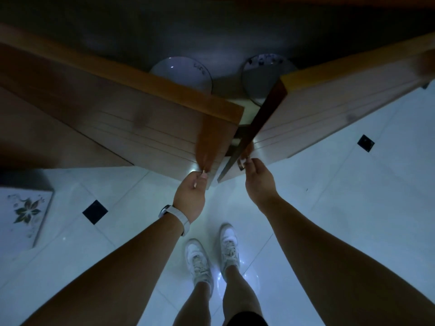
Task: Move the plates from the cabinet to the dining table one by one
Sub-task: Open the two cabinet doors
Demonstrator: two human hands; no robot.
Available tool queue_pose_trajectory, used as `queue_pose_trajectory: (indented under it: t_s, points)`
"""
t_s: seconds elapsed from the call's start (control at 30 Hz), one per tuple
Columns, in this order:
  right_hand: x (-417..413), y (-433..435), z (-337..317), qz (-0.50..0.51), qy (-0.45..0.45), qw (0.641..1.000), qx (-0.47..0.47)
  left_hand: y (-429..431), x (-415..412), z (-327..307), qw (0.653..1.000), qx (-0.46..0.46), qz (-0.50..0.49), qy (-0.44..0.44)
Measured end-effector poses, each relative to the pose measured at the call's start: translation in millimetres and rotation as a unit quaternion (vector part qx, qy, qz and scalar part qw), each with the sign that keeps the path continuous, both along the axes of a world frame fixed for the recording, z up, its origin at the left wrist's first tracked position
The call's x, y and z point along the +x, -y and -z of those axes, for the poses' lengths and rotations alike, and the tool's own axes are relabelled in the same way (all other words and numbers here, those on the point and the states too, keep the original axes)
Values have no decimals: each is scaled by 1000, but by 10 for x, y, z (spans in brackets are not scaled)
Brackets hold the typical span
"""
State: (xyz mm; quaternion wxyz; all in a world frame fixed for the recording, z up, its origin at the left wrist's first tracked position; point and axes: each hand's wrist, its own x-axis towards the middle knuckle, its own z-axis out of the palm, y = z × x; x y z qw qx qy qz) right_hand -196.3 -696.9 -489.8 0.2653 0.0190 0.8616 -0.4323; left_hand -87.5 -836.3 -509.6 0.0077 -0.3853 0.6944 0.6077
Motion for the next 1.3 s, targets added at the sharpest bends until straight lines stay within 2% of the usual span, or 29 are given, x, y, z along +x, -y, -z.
queue_pose_trajectory:
  t_s: [0.17, 0.37, 0.57, 0.83, 1.03, 1.13, 1.3]
  points:
    - [122, -202, -31, -18, 8, 999, 37, -5, 338, -16, 1000, -5, 15, 15]
    - [332, -531, -72, -28, 5, 998, 54, -82, 683, 48, 991, -107, 59, 52]
    - [548, -817, -33, -62, 3, 994, 85, -195, 829, 51, 990, -116, -7, 78]
    - [789, -1319, -8, -24, -47, 996, 71, -253, 1046, -92, 980, -140, -85, 110]
    - [732, -1611, -156, -69, -89, 982, 153, -169, 1301, -361, 951, -246, -58, 178]
    - [755, -1642, -269, -54, -94, 983, 151, -210, 1364, -578, 942, -282, -110, 146]
    - [886, -1546, -669, 42, -128, 990, 44, -319, 1414, -1161, 917, -341, -202, 49]
